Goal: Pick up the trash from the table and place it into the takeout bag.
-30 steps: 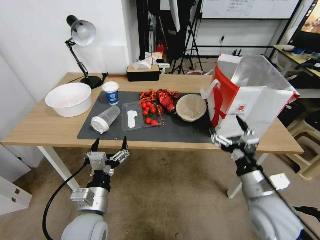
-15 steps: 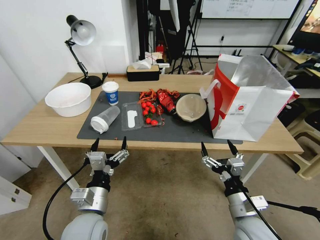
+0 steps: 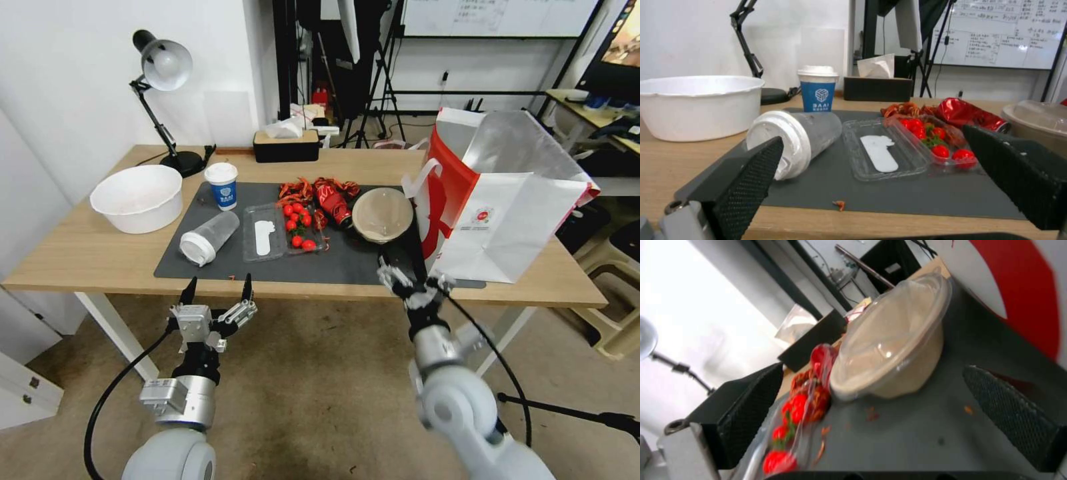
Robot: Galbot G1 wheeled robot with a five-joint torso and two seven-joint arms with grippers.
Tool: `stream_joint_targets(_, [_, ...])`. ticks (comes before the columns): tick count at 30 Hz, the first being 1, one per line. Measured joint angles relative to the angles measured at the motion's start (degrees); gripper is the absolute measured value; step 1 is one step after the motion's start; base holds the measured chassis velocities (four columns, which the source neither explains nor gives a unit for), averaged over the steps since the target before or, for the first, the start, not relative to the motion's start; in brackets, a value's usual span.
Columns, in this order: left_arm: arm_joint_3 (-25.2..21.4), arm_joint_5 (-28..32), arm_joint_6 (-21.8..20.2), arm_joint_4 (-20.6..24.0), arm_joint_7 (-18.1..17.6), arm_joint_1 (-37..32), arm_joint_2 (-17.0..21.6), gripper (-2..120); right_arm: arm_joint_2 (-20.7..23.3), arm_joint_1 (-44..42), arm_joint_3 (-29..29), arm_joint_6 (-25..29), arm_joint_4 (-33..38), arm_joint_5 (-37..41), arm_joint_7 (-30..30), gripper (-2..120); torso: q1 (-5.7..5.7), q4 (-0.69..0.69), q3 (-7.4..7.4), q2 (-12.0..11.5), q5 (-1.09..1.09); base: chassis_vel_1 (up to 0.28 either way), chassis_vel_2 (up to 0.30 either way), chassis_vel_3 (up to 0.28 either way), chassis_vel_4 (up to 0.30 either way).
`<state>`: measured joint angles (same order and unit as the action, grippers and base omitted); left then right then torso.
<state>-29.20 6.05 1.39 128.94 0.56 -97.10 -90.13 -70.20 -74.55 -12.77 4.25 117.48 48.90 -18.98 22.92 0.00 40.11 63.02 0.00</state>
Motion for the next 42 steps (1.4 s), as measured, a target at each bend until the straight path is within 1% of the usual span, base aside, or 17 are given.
stream_joint_targets(3, [0.00, -0.01, 0.01, 0.00, 0.00, -0.01, 0.00, 100, -0.04, 0.34, 0.01, -0.14, -0.14, 0.41, -0.18, 100, 0.00, 0.00, 0.00, 0.00, 0.00, 0.000, 0.000, 0.000, 0.000])
stream_joint_targets(11, [0.01, -0.11, 0.09, 0.00, 0.01, -0.12, -0.02, 100, -0.60, 5.97, 0.18, -1.99, -2.89, 5.76, -2.68, 96, 0.00, 0.00, 0.00, 0.00, 0.00, 0.000, 0.000, 0.000, 0.000])
stream_joint_targets(12, [0.01, -0.14, 0.09, -0.01, 0.02, -0.13, 0.00, 100, -0.73, 7.54, 0.36, -2.75, -3.42, 6.80, -3.35, 90, 0.00, 0.00, 0.00, 0.00, 0.00, 0.000, 0.000, 0.000, 0.000])
stream_joint_targets(17, [0.00, -0.16, 0.10, -0.05, 0.02, -0.12, -0.01, 100, -0.96, 8.95, 0.59, -3.62, -3.90, 7.75, -4.07, 84, 0.01, -0.01, 0.00, 0.00, 0.00, 0.000, 0.000, 0.000, 0.000])
stream_joint_targets(18, [-0.01, -0.18, 0.10, -0.12, 0.03, -0.09, -0.04, 100, -1.21, 10.16, 0.97, -4.20, -4.36, 8.34, -4.86, 80, 0.01, -0.01, 0.00, 0.00, 0.00, 0.000, 0.000, 0.000, 0.000])
stream_joint_targets(19, [-0.01, -0.27, 0.13, -0.22, 0.03, -0.07, -0.16, 100, -2.04, 12.46, 1.99, -6.11, -5.33, 9.31, -7.03, 68, 0.01, 0.00, 0.00, 0.00, 0.00, 0.000, 0.000, 0.000, 0.000])
stream_joint_targets(20, [-0.03, -0.30, 0.23, -0.30, 0.04, -0.07, -0.21, 100, -2.87, 13.47, 2.59, -7.84, -5.89, 10.28, -8.69, 62, 0.01, 0.00, 0.00, 0.00, 0.00, 0.000, 0.000, 0.000, 0.000])
stream_joint_targets(21, [-0.03, -0.30, 0.23, -0.30, 0.04, -0.07, -0.21, 100, -2.87, 13.47, 2.59, -7.84, -5.89, 10.28, -8.69, 62, 0.01, 0.00, 0.00, 0.00, 0.00, 0.000, 0.000, 0.000, 0.000])
stream_joint_targets(23, [-0.08, -0.30, 0.34, -0.32, 0.04, -0.07, -0.20, 100, -3.76, 14.18, 2.85, -9.62, -6.32, 11.49, -10.49, 55, 0.01, 0.00, 0.00, 0.00, 0.00, 0.000, 0.000, 0.000, 0.000])
stream_joint_targets(29, [-0.08, -0.41, 0.63, -0.31, 0.05, -0.33, -0.14, 100, -4.46, 14.84, 2.80, -10.84, -7.01, 12.35, -11.22, 53, 0.01, -0.01, 0.00, 0.00, -0.01, 0.000, 0.000, 0.000, 0.000])
stream_joint_targets(32, [0.14, -0.83, 0.96, -0.20, 0.08, -0.66, -0.22, 100, -5.55, 15.94, 2.68, -11.06, -8.49, 12.86, -11.49, 46, 0.00, -0.01, -0.01, 0.00, 0.00, 0.000, 0.000, 0.000, 0.000])
stream_joint_targets(33, [0.14, -0.83, 0.96, -0.20, 0.08, -0.66, -0.22, 100, -5.55, 15.94, 2.68, -11.06, -8.49, 12.86, -11.49, 46, 0.00, -0.01, -0.01, 0.00, 0.00, 0.000, 0.000, 0.000, 0.000])
stream_joint_targets(36, [0.05, -1.02, 1.53, -0.09, 0.09, -1.15, -0.15, 100, -6.17, 16.69, 2.62, -11.39, -10.05, 13.08, -11.72, 33, 0.00, 0.00, 0.00, 0.00, 0.00, 0.000, 0.000, 0.000, 0.000])
stream_joint_targets(37, [0.05, -1.02, 1.53, -0.09, 0.09, -1.15, -0.15, 100, -6.17, 16.69, 2.62, -11.39, -10.05, 13.08, -11.72, 33, 0.00, 0.00, 0.00, 0.00, 0.00, 0.000, 0.000, 0.000, 0.000])
stream_joint_targets(39, [0.06, -1.26, 1.80, -0.08, 0.09, -1.32, -0.28, 100, -6.21, 16.66, 2.62, -11.39, -10.09, 13.02, -11.57, 22, 0.00, 0.00, 0.00, 0.00, 0.00, 0.000, 0.000, 0.000, 0.000])
stream_joint_targets(41, [0.09, -1.34, 1.92, -0.08, 0.10, -1.35, -0.35, 100, -6.22, 16.62, 2.62, -11.36, -10.14, 12.94, -11.44, 19, 0.00, -0.01, 0.00, 0.00, 0.00, 0.000, 0.000, 0.000, 0.000])
stream_joint_targets(42, [0.12, -1.41, 2.00, -0.10, 0.10, -1.36, -0.42, 100, -6.23, 16.53, 2.61, -11.31, -10.12, 12.91, -11.35, 14, 0.00, 0.00, -0.01, 0.00, 0.00, 0.000, 0.000, 0.000, 0.000])
